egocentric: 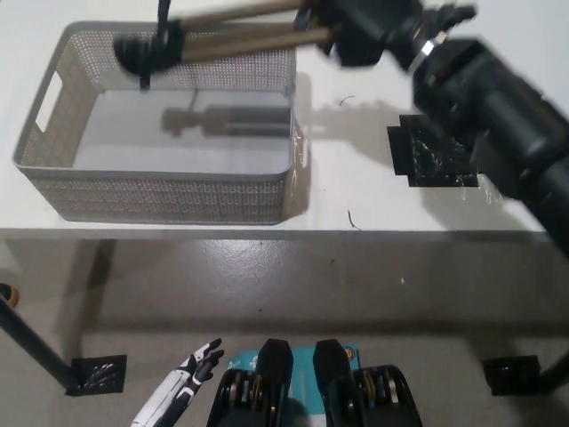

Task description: The robot uses its right hand to pick the tripod on the desk and places it into a rectangular container on the left.

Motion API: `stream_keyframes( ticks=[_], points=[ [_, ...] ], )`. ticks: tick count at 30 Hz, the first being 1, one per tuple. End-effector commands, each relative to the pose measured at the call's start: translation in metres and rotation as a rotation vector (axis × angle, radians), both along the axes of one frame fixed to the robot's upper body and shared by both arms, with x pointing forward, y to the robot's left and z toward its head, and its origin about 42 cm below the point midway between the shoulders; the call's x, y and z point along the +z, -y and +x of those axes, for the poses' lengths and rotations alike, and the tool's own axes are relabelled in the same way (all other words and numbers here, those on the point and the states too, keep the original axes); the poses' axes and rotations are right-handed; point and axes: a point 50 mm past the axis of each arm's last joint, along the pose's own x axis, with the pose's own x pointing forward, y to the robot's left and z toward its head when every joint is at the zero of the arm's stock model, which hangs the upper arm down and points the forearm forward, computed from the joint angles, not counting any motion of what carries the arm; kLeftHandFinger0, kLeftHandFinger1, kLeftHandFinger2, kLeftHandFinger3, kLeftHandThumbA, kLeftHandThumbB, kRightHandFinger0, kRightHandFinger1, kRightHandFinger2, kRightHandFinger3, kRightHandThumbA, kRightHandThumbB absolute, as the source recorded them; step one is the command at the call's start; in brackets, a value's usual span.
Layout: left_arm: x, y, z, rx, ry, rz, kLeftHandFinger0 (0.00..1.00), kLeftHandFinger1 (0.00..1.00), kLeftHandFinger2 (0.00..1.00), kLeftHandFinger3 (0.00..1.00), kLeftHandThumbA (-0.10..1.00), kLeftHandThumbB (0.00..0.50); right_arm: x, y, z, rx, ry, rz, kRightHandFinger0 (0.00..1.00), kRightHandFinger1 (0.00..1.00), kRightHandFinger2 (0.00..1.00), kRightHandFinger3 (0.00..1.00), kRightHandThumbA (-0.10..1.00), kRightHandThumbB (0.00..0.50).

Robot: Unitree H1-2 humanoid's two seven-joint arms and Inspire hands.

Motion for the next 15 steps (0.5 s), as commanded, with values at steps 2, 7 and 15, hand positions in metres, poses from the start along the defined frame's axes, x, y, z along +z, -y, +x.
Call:
stream_keyframes(
  ticks=[2,7,15],
  points=[
    [0.007,-0.001,0.002,-0.04,0.046,0.009,1.0,1.0,1.0,1.0,1.0,0.5,0.039,-0.015,-0.007,0.061,0.173,-0.016,0.0,0.01,0.49,0.42,-0.1,0.292],
    [0.009,0.001,0.005,-0.055,0.056,0.02,1.0,1.0,1.0,1.0,1.0,0.5,0.02,-0.018,-0.006,0.054,0.128,-0.036,0.0,0.0,0.33,0.36,-0.1,0.316],
    [0.012,0.005,0.009,-0.092,0.053,0.055,1.0,1.0,1.0,1.0,1.0,0.5,0.002,-0.001,-0.012,0.046,0.117,-0.041,0.11,0.26,0.49,0.92,0.44,0.262]
  ],
)
